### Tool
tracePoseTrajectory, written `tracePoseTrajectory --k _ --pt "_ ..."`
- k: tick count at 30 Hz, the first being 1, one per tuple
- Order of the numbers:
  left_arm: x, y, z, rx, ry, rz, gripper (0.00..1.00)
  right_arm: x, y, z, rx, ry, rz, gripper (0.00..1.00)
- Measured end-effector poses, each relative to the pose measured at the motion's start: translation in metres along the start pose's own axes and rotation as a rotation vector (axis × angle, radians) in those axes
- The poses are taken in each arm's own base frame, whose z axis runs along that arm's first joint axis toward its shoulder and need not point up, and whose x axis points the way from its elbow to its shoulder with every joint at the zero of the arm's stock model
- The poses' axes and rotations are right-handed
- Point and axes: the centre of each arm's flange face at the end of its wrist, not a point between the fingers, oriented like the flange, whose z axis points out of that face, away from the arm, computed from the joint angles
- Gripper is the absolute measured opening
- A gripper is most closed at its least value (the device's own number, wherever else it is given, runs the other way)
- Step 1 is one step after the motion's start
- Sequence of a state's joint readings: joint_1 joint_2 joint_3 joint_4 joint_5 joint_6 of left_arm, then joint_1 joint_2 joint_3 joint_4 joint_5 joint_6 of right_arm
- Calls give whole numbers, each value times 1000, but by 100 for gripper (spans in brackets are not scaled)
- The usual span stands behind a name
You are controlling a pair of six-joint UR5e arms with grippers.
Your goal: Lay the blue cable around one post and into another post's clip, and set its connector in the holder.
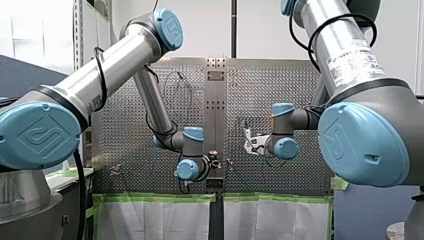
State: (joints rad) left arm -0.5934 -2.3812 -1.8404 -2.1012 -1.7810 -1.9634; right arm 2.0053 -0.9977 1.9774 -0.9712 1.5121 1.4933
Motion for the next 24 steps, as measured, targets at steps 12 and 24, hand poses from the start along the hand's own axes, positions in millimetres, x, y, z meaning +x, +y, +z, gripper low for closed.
tracePoseTrajectory --k 12,24 --pt "-7 1 8 15 -53 -22 100 0 -8 -2 12 -2 0 19" --pt "-7 3 8 10 -55 -34 100 1 -25 -7 43 -3 -6 19"
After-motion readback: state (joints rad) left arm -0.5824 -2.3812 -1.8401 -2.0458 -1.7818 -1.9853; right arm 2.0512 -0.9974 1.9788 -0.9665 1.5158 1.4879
